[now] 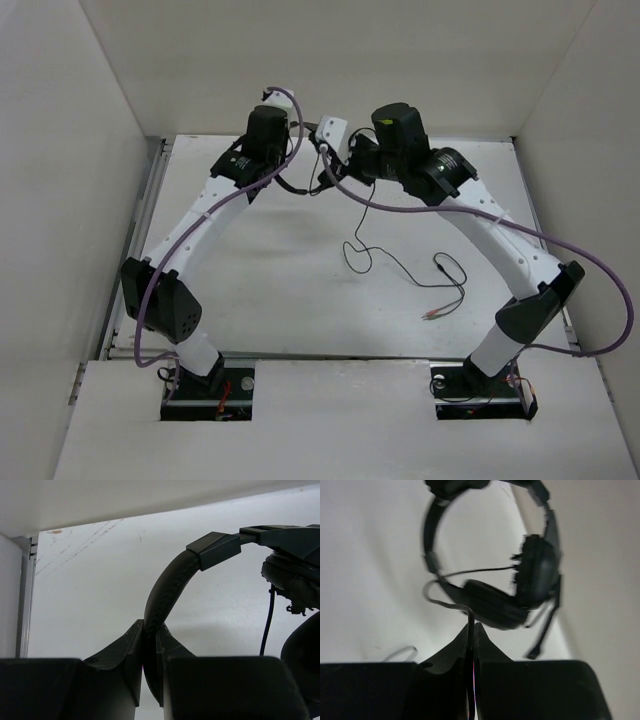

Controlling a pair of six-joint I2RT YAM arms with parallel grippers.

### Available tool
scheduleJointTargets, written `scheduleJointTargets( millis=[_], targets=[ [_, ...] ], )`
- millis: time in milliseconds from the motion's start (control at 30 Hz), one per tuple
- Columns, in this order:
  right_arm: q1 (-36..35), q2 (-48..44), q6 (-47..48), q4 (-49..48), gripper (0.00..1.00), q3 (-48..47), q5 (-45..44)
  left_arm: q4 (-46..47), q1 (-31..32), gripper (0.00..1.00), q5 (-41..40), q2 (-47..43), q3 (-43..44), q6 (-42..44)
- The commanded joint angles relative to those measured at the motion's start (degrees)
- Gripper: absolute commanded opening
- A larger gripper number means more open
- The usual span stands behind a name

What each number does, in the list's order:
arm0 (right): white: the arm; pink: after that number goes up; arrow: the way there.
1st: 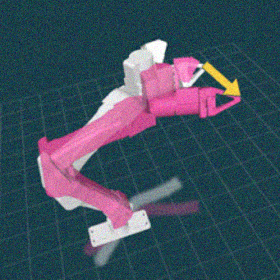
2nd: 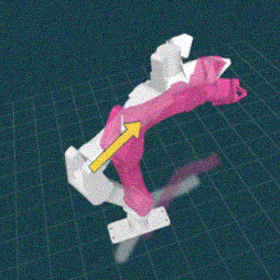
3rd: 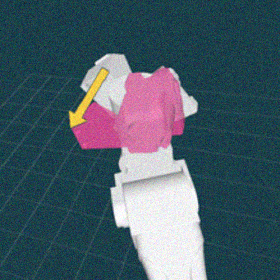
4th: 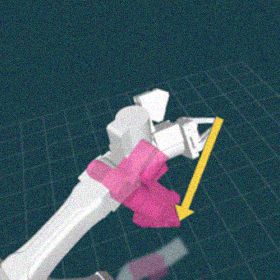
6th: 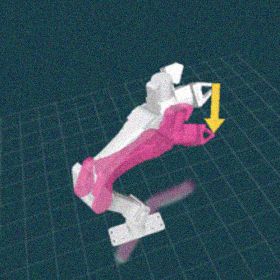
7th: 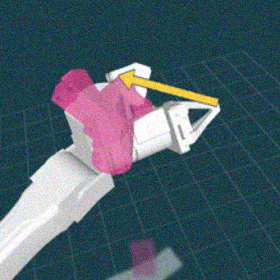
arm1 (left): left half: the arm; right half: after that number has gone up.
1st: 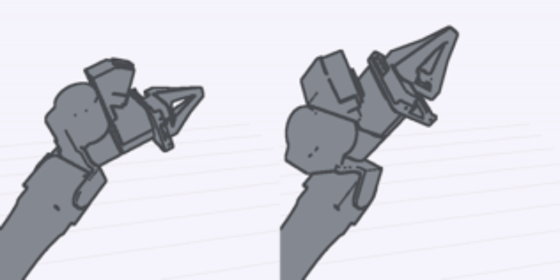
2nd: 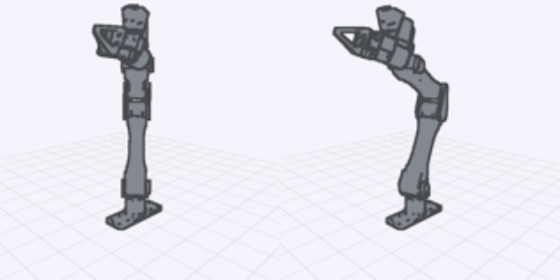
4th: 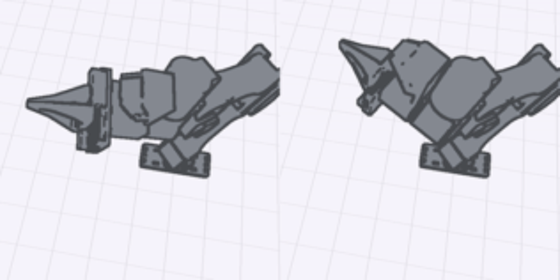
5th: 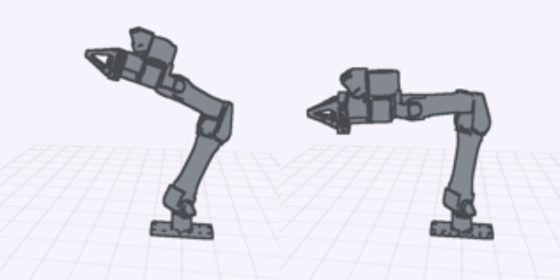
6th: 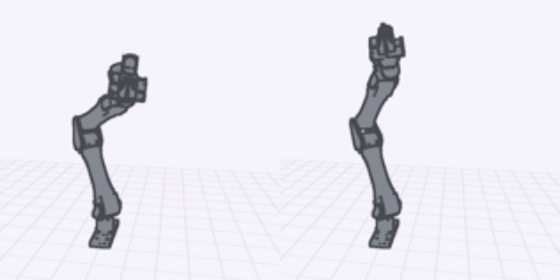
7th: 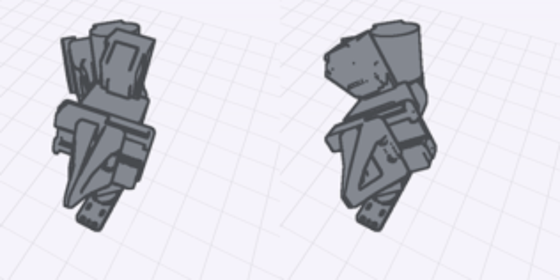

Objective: Wrap the headphones

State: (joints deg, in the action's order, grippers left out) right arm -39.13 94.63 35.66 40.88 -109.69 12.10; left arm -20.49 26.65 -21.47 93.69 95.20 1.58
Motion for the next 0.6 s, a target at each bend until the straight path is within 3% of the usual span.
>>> scheduleJointTargets(
  millis=[0,200,367,567],
  targets=[
    [-1.9,0.4,21.2,0.4,0.07,-0.9,-19.0,0.9,2.2,0.0,1.1,-3.7,-0.2,1.8],
    [-2.6,1.1,34.0,-19.0,0.05,2.3,-30.1,-3.5,4.9,0.0,4.4,-1.9,1.7,2.7],
    [-2.7,2.6,38.6,-35.0,0.06,4.0,-32.7,-6.0,6.3,0.0,10.0,-1.9,2.5,2.0],
    [1.0,3.5,41.2,-44.0,0.08,6.0,-32.7,-8.0,6.5,0.0,15.9,-3.3,1.8,2.9]
  ],
)
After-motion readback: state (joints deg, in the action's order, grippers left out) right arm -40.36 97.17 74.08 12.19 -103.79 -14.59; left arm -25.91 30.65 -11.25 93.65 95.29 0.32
